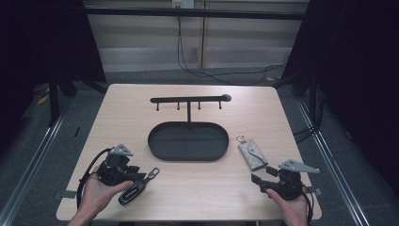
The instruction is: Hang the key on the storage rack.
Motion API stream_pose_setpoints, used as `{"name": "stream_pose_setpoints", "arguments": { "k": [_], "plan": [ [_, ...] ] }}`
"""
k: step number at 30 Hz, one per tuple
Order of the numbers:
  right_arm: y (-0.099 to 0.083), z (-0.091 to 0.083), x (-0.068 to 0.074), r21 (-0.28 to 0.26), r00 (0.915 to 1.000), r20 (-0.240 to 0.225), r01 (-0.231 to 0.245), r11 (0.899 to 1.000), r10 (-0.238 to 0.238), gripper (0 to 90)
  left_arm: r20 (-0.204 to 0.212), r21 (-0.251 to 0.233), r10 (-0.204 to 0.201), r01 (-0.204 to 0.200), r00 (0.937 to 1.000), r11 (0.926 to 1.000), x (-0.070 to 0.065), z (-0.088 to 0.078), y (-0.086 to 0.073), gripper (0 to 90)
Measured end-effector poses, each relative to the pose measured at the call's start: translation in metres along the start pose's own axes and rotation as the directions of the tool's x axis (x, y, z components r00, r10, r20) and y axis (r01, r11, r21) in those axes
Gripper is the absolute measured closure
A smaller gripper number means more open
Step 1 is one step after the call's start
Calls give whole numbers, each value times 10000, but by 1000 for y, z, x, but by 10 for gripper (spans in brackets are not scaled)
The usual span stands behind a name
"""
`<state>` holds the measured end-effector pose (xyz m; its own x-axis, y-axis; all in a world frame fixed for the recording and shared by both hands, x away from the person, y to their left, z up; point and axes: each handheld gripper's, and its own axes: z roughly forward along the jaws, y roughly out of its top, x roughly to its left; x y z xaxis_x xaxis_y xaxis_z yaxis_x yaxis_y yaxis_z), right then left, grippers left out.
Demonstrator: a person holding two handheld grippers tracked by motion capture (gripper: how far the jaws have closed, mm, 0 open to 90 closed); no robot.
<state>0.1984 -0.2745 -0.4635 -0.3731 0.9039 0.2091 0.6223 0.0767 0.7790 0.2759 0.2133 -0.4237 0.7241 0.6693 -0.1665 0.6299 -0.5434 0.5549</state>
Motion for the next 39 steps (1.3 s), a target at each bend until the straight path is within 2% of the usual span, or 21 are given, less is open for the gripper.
{"name": "stream_pose_setpoints", "arguments": {
  "k": [9, 11, 12, 14, 22, 25, 33, 39],
  "plan": [
    [0, 1, 0, 7, 10000, -11, 13, 10000, -13, 283, 279, 337, -97, 88, 9996, 9994, 4, 3, 9, 637],
    [0, 1, 0, 2, 10000, -7, 10, 10000, -10, 283, 90, 299, -277, 274, 9996, 9992, 8, 5, 10, 631],
    [0, 0, 0, -4, 10000, -5, 8, 10000, -8, 282, 234, 368, -393, 384, 9990, 9986, 10, 6, 12, 631],
    [0, 0, 0, -9, 10000, -18, -1, 10000, 1, 282, 249, 426, -409, 398, 9989, 9983, 11, 7, 13, 631],
    [0, 1, 0, 27, 10000, -1, -1, 10000, 1, 280, 71, 958, -77, 70, 9999, 9954, 10, 14, 17, 612],
    [0, 1, 0, 43, 10000, 7, -30, 10000, 30, 276, 24, 1137, -87, 84, 10000, 9935, 11, 17, 18, 615],
    [0, 1, 0, 61, 10000, 2, -33, 10000, 33, 276, 203, 1598, 64, -95, 9998, 9871, 9, 26, 25, 633],
    [0, 2, 0, 113, 10000, -22, -52, 9999, 53, 276, 416, 1816, -83, 6, 9991, 9834, 12, 32, 27, 647]
  ]
}}
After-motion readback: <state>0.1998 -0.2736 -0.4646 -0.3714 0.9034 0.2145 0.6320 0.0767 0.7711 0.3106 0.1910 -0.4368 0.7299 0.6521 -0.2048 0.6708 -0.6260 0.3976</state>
